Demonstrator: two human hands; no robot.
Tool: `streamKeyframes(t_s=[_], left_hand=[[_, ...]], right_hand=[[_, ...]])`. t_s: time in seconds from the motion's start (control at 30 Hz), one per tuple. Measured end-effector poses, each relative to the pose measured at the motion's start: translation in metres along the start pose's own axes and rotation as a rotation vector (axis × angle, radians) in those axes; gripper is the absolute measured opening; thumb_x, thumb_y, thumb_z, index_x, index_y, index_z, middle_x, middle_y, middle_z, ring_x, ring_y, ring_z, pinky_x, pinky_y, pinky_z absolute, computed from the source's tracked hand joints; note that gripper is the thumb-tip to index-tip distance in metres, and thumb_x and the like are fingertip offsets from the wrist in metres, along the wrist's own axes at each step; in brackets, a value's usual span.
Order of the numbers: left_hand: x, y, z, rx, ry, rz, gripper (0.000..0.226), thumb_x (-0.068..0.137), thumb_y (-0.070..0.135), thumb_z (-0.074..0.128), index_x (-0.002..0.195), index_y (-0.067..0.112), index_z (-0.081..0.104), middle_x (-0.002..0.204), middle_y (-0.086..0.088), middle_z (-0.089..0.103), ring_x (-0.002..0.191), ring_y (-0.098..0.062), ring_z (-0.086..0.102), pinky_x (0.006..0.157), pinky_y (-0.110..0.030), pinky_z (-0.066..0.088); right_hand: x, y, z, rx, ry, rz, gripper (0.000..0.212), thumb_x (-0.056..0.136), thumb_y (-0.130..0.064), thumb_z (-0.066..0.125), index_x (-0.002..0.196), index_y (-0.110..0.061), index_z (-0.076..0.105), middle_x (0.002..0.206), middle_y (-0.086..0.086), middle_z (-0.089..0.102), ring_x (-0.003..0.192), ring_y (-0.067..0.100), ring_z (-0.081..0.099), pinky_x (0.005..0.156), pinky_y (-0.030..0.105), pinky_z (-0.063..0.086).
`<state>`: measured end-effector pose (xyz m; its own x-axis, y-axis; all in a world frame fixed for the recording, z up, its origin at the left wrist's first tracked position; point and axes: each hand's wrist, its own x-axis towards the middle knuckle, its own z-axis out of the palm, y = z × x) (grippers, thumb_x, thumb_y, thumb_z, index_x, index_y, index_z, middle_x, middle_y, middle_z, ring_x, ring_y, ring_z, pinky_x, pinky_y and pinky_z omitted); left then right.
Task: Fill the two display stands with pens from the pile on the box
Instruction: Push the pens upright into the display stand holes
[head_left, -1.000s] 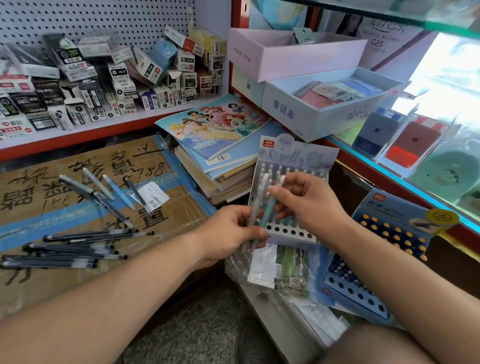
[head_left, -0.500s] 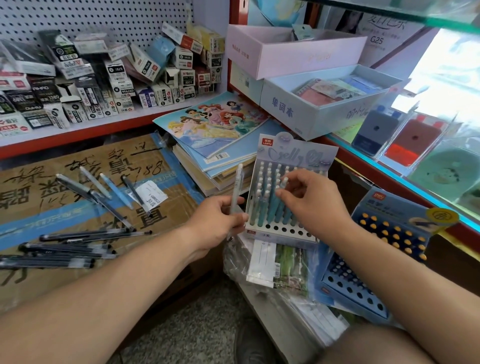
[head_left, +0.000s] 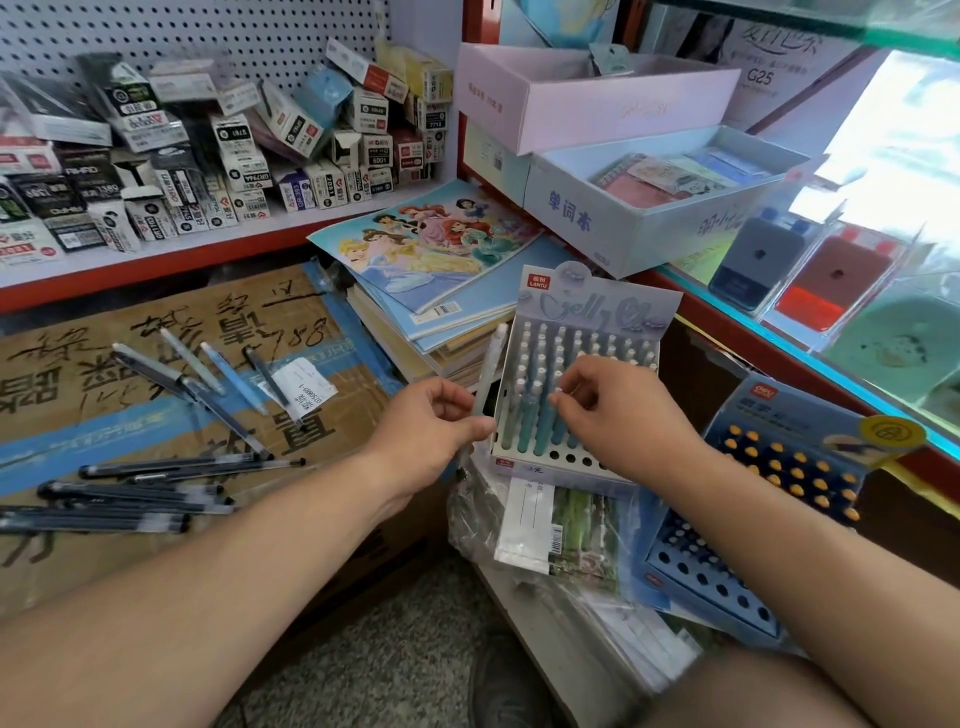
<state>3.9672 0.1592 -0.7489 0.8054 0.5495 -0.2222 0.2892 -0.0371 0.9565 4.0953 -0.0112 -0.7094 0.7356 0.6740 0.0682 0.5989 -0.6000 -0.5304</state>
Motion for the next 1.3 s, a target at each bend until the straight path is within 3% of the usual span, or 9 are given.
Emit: streamKeyframes(t_s=[0.17, 0.3, 0.4, 0.57, 0.7, 0.83, 0.93, 1.1, 1.3], left_hand=[[0.002, -0.001, 0.002, 0.006, -0.014, 0.0, 0.025, 0.085, 0.011, 0.081, 0.107, 0.008, 0.069, 0.105, -0.016, 0.074, 0.084, -0.016, 0.068, 0.062, -0.019, 0.051], [-0.001, 0.001, 0.005, 0.03, -0.058, 0.06, 0.018, 0.086, 0.01, 0.08, 0.102, 0.01, 0.071, 0.102, -0.017, 0.073, 0.082, -0.016, 0.067, 0.064, -0.02, 0.054], [-0.003, 0.002, 0.011, 0.044, -0.115, 0.121, 0.017, 0.085, 0.009, 0.081, 0.099, 0.009, 0.072, 0.1, -0.017, 0.074, 0.087, -0.026, 0.071, 0.074, -0.026, 0.059], [-0.003, 0.003, 0.023, 0.084, -0.163, 0.202, 0.017, 0.082, 0.008, 0.083, 0.096, 0.011, 0.073, 0.095, -0.013, 0.074, 0.092, -0.031, 0.071, 0.083, -0.038, 0.061], [0.0, 0.005, 0.026, 0.248, -0.105, 0.229, 0.027, 0.082, 0.02, 0.085, 0.102, 0.023, 0.067, 0.097, -0.001, 0.07, 0.089, -0.015, 0.068, 0.079, -0.025, 0.057], [0.004, -0.002, 0.024, 0.515, 0.01, 0.239, 0.038, 0.085, 0.025, 0.082, 0.11, 0.026, 0.053, 0.102, 0.01, 0.058, 0.094, -0.006, 0.058, 0.08, -0.025, 0.05], [0.008, -0.004, 0.025, 0.592, 0.037, 0.242, 0.04, 0.085, 0.024, 0.081, 0.11, 0.027, 0.05, 0.102, 0.011, 0.055, 0.098, -0.011, 0.058, 0.083, -0.028, 0.051], [0.015, -0.008, 0.034, 0.755, -0.06, 0.284, 0.07, 0.082, 0.031, 0.082, 0.141, 0.025, 0.045, 0.133, 0.001, 0.058, 0.122, -0.018, 0.057, 0.102, -0.041, 0.052], [0.022, -0.014, 0.034, 0.843, -0.094, 0.29, 0.078, 0.08, 0.038, 0.083, 0.145, 0.027, 0.04, 0.135, 0.001, 0.062, 0.118, -0.019, 0.062, 0.096, -0.04, 0.055]], right_hand=[[-0.001, 0.0, 0.0, 0.01, 0.012, 0.021, 0.01, 0.097, -0.035, 0.066, 0.102, -0.026, 0.063, 0.073, -0.009, 0.066, 0.064, 0.001, 0.062, 0.059, 0.019, 0.048], [-0.005, -0.013, -0.007, 0.414, 0.138, 0.047, 0.007, 0.097, -0.03, 0.068, 0.099, -0.024, 0.067, 0.079, -0.002, 0.069, 0.067, 0.012, 0.067, 0.063, 0.03, 0.06], [-0.008, -0.022, -0.01, 0.621, 0.059, 0.039, 0.013, 0.096, -0.021, 0.07, 0.107, -0.015, 0.069, 0.084, 0.003, 0.072, 0.07, 0.015, 0.071, 0.064, 0.026, 0.061], [-0.01, -0.016, -0.008, 0.633, 0.042, 0.025, 0.005, 0.096, -0.015, 0.069, 0.096, -0.01, 0.07, 0.077, 0.007, 0.073, 0.071, 0.018, 0.073, 0.066, 0.028, 0.062], [-0.007, -0.008, -0.019, 0.618, 0.158, 0.042, 0.007, 0.097, -0.017, 0.068, 0.096, -0.01, 0.067, 0.081, 0.008, 0.073, 0.074, 0.02, 0.073, 0.07, 0.032, 0.063], [-0.005, 0.012, -0.024, 0.45, 0.219, 0.045, 0.007, 0.093, -0.025, 0.072, 0.09, -0.02, 0.068, 0.082, 0.004, 0.073, 0.078, 0.024, 0.073, 0.075, 0.047, 0.063], [-0.007, 0.019, -0.022, 0.38, 0.176, 0.032, 0.009, 0.092, -0.027, 0.074, 0.086, -0.021, 0.07, 0.081, 0.0, 0.073, 0.078, 0.019, 0.072, 0.076, 0.044, 0.063], [-0.006, 0.022, -0.021, 0.291, 0.149, 0.0, 0.009, 0.091, -0.028, 0.076, 0.085, -0.024, 0.071, 0.078, -0.006, 0.072, 0.074, 0.007, 0.07, 0.072, 0.029, 0.062], [-0.005, 0.027, -0.02, 0.262, 0.11, 0.018, 0.011, 0.09, -0.031, 0.077, 0.082, -0.027, 0.07, 0.076, -0.008, 0.072, 0.072, 0.005, 0.07, 0.072, 0.033, 0.063]])
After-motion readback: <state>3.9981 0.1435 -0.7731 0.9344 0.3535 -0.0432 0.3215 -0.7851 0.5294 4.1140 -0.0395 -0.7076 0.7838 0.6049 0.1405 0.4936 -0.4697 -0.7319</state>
